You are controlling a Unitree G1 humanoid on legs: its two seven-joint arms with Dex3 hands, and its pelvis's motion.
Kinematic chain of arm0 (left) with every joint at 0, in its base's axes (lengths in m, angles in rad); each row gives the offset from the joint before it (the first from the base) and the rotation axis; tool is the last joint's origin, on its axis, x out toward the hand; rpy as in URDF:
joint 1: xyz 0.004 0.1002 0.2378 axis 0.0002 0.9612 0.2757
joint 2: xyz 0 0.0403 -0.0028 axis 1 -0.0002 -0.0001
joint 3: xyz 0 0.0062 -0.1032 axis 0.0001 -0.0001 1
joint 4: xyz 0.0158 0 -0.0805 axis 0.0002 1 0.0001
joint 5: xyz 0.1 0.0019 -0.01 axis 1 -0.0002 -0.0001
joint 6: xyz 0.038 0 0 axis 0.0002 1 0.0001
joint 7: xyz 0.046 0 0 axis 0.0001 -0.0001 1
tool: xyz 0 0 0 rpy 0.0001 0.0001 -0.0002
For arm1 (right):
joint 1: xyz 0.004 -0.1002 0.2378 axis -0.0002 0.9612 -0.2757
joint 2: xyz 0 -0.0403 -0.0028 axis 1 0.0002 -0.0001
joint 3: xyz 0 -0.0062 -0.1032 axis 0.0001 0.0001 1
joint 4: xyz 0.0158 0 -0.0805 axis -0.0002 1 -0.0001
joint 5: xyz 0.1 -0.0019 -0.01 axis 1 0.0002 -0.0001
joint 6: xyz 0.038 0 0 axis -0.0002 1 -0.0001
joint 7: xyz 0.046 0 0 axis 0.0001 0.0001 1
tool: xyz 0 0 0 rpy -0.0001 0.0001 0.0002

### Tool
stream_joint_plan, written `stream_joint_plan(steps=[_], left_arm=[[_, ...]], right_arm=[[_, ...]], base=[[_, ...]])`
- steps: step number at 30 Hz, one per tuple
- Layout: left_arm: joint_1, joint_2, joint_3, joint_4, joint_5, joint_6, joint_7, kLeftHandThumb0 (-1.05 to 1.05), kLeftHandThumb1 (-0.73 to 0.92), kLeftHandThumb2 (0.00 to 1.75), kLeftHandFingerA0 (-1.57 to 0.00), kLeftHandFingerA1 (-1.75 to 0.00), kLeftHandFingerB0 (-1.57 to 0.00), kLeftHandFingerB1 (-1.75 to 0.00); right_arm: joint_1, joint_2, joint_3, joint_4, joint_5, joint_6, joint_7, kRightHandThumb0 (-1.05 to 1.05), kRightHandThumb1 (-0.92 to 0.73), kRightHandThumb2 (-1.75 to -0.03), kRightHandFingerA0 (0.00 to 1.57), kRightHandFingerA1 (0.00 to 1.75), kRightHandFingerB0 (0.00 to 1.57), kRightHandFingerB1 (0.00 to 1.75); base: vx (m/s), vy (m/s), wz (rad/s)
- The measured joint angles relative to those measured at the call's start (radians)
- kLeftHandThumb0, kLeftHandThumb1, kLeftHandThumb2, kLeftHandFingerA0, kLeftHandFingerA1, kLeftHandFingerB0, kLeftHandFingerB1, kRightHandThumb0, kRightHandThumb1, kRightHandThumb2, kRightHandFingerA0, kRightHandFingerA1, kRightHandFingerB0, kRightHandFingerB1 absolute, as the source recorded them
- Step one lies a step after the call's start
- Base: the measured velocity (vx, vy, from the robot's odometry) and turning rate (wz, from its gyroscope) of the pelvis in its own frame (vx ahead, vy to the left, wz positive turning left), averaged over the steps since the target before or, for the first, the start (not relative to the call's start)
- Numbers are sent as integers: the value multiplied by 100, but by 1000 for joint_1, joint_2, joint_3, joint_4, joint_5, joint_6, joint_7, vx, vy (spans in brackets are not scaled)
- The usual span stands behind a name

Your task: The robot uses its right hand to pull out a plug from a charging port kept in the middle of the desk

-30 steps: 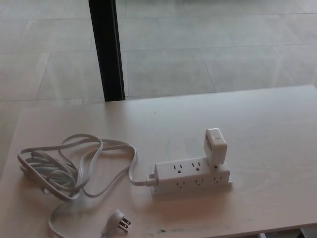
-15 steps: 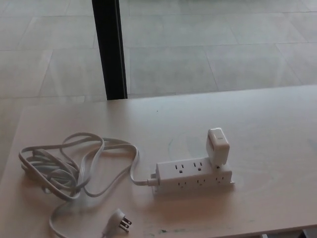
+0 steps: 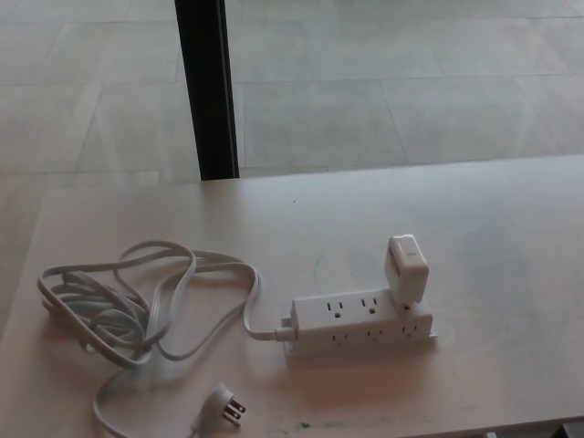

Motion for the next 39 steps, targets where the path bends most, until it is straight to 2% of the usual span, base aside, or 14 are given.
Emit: stream_joint_plan(steps=[1, 3, 5, 6, 7, 12, 15, 24, 26, 27, 28, 30, 31, 39], left_arm=[[0, 0, 0, 0, 0, 0, 0, -54, 56, 58, -70, -62, -47, -38], [0, 0, 0, 0, 0, 0, 0, -54, 57, 57, -68, -59, -47, -38], [1, 0, 0, 0, 0, 0, 0, -55, 57, 58, -70, -60, -47, -38], [1, 0, 0, 0, 0, 0, 0, -54, 57, 58, -71, -67, -46, -38], [1, 0, 0, 0, 0, 0, 0, -57, 45, 84, -67, -70, -39, -51], [0, 1, 1, 0, 0, 0, -3, -54, 57, 58, -71, -61, -45, -37], [-1, 1, 2, 1, 0, 0, -5, -58, 56, 58, -72, -59, -46, -38], [-1, 13, 5, 1, -3, -2, -9, -58, 58, 58, -70, -62, -45, -39], [1, 13, 3, -4, -3, -2, -10, -57, 58, 58, -70, -61, -47, -38], [1, 13, 3, -5, -3, -2, -10, -67, 50, 86, -66, -70, -42, -51], [1, 13, 3, -5, -3, -2, -11, -58, 58, 58, -71, -67, -48, -39], [3, 13, 3, -5, -3, -3, -12, -57, 58, 58, -69, -63, -48, -40], [5, 13, 4, -7, -4, -4, -14, -58, 58, 58, -70, -62, -48, -39], [13, 13, 6, -25, -15, -6, -24, -58, 59, 58, -70, -67, -49, -41]], right_arm=[[-11, 3, 29, -2, -7, 11, 5, -77, -52, -56, 105, 93, 29, 30], [-27, 8, 73, -3, -18, 31, 15, -78, -43, -83, 102, 99, 21, 41], [-58, 14, 162, -4, -42, 67, 36, -79, -54, -57, 103, 92, 27, 29], [-69, 17, 197, -3, -54, 77, 44, -79, -42, -84, 103, 99, 20, 41], [-78, 19, 229, -1, -64, 84, 51, -77, -54, -58, 103, 111, 27, 30], [-117, 28, 407, 21, -134, 107, 97, -79, -44, -82, 103, 136, 17, 41], [-127, 31, 499, 37, -177, 109, 121, -80, -56, -57, 95, 110, 23, 32], [-176, 76, 627, 96, -285, 150, 209, -90, -52, -86, 97, 112, 16, 41], [-194, 85, 646, 106, -313, 154, 222, -80, -60, -59, 93, 110, 18, 32], [-200, 87, 653, 111, -325, 153, 224, -83, -61, -59, 91, 112, 11, 34], [-204, 88, 664, 119, -340, 152, 226, -94, -53, -88, 91, 113, 8, 37], [-207, 93, 678, 130, -364, 146, 229, -83, -48, -87, 96, 109, 6, 41], [-208, 98, 684, 135, -380, 142, 231, -80, -60, -59, 96, 109, 12, 31], [-209, 140, 715, 137, -479, 124, 244, -92, -52, -87, 90, 119, 8, 33]], base=[[0, 0, 0], [0, 0, 0], [0, 0, 0], [0, 0, 0], [0, 0, 0], [0, 0, 0], [0, 0, 0], [0, 0, 0], [0, 0, 0], [0, 0, 0], [0, 0, 0], [0, 0, 0], [0, 0, 0], [0, 0, 0]])
